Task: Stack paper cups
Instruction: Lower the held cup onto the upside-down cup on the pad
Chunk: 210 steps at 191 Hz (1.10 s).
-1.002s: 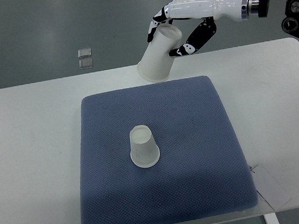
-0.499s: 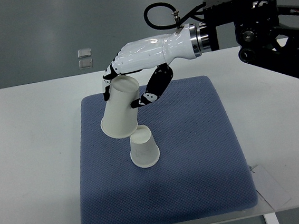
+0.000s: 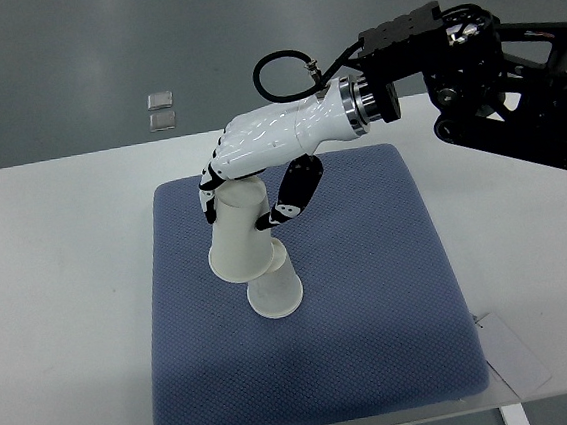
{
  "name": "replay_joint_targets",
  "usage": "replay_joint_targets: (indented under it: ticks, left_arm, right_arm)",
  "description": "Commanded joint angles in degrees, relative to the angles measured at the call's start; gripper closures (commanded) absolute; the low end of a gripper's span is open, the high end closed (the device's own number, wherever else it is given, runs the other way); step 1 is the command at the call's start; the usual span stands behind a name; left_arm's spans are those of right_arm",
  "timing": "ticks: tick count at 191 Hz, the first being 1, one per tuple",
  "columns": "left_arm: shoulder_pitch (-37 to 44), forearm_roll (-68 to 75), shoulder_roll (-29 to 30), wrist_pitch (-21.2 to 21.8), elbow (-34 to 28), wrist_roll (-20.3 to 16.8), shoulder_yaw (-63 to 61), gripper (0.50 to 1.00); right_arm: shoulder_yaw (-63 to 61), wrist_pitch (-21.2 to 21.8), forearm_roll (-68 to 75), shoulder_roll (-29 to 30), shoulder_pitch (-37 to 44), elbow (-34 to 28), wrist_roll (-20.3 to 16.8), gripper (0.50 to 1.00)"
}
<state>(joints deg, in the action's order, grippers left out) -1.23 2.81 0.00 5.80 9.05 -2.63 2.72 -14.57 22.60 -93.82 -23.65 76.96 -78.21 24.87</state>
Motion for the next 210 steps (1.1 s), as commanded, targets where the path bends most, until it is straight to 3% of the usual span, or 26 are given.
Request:
replay_joint_targets:
  ticks: [1,104,121,144,187,194,196,201,210]
  left_arm:
    - [0.00,0.00,0.00,0.00,0.00,-0.01,0.00,0.500]
    - [0.00,0.00,0.00,0.00,0.00,-0.01,0.00,0.500]
    - [0.00,0.00,0.00,0.00,0.00,-0.01,0.00,0.500]
    - [0.00,0.00,0.00,0.00,0.00,-0.01,0.00,0.500]
    - [0.00,0.00,0.00,0.00,0.00,-0.01,0.00,0.500]
    - [0.00,0.00,0.00,0.00,0.00,0.08,0.00,0.500]
    - [0.00,0.00,0.00,0.00,0.00,-0.01,0.00,0.500]
    - [0.00,0.00,0.00,0.00,0.00,-0.01,0.00,0.500]
    - [0.00,0.00,0.00,0.00,0.00,-0.01,0.00,0.500]
  right_arm:
    - [0.16,-0.18,-0.40,-0.08,-0.05,0.07,0.00,1.000]
    - [2.71,-1.68,-1.72,-0.78,-0.49,0.34,0.09,0.989]
    - [3.15,-2.47,-1.72,-0.78,-0.67,0.42,0.00,0.942]
    - [3.59,-3.35,-1.72,-0.70,-1.54,0.86,-0.18,0.808]
    - [3.76,-4.93,-1.63,-0.96,-3.48,1.04,-0.27,0.732]
    - [3.76,-5.02,-1.55,-1.14,-3.57,1.04,-0.27,0.693]
    - [3.76,-4.93,-1.55,-1.14,-3.57,1.04,-0.27,0.656]
    - [3.76,-4.93,-1.46,-1.31,-3.57,1.04,-0.27,0.624]
    - [3.76,-4.84,-1.19,-1.49,-3.57,1.13,-0.27,0.587]
